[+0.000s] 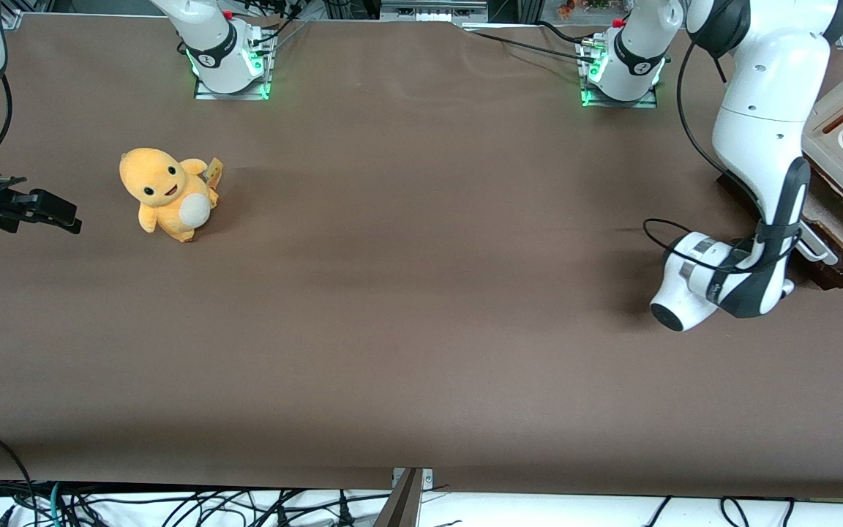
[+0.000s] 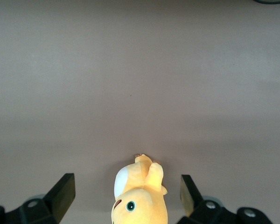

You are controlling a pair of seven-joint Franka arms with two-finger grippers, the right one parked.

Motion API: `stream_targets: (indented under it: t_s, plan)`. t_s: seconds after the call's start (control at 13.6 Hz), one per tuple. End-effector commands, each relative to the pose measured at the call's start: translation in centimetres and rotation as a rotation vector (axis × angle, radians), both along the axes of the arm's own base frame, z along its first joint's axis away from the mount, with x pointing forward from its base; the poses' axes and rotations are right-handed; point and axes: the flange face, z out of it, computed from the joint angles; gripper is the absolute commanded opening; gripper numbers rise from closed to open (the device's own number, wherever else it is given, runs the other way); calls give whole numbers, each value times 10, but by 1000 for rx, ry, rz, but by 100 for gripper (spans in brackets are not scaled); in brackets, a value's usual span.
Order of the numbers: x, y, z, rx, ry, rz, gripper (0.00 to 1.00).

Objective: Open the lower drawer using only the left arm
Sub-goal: 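Pull the handle with the left gripper to slide the drawer outward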

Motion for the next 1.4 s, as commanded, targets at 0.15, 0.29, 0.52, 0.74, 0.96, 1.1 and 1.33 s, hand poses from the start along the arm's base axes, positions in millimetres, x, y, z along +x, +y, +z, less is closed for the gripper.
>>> stream_targets:
  t_s: [0.15, 0.29, 0.52, 0.74, 0.96, 1.1, 1.33]
  plan:
    - [12, -12, 8, 8, -5, -22, 0]
    - [10, -8, 4, 4, 1, -12, 9]
    - [8, -9, -1, -7, 13, -3, 99]
    - [10, -15, 5, -10, 12, -12, 100]
    - [18, -20, 24, -83, 30, -7, 100]
    - [36, -41, 59, -214, 9, 8, 100]
    - [43, -57, 126, -358, -28, 6, 100]
